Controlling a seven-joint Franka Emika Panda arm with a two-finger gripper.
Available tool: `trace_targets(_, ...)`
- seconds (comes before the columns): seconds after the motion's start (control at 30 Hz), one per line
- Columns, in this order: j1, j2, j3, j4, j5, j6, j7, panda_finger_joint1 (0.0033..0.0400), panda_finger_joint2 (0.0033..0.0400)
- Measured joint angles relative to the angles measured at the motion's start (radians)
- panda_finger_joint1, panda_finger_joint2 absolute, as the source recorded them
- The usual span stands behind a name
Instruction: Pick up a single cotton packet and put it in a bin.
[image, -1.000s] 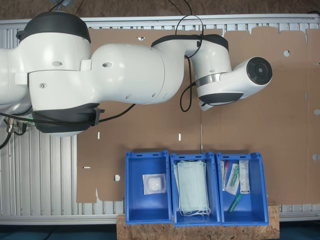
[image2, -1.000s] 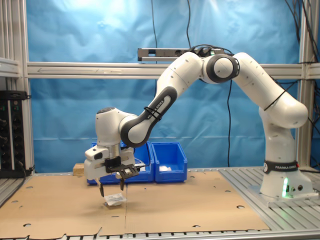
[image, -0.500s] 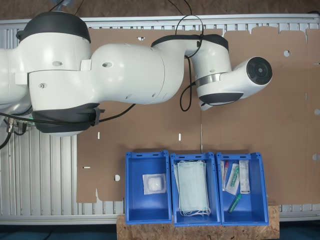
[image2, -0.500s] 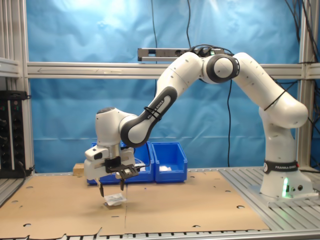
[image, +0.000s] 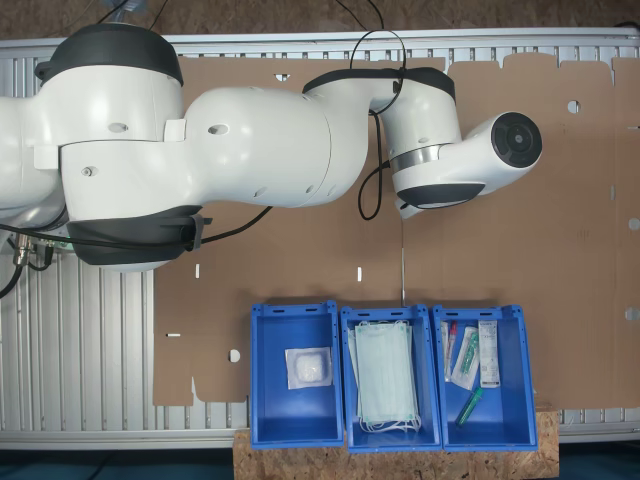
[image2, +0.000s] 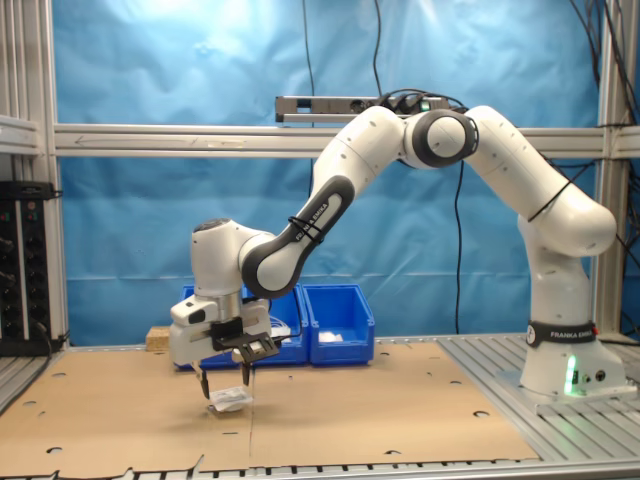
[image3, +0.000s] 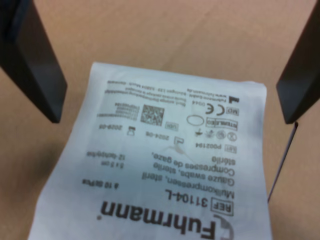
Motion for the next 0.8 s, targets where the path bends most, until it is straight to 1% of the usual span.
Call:
trace_targets(0.33, 0.000, 0.020, 0.000, 0.000, 0.000, 0.000, 0.010, 0.0400, 0.0400)
trace_targets(0.8, 0.000, 0.032, 0.000, -0.001, 0.000, 0.000, 0.013, 0.0400, 0.0400)
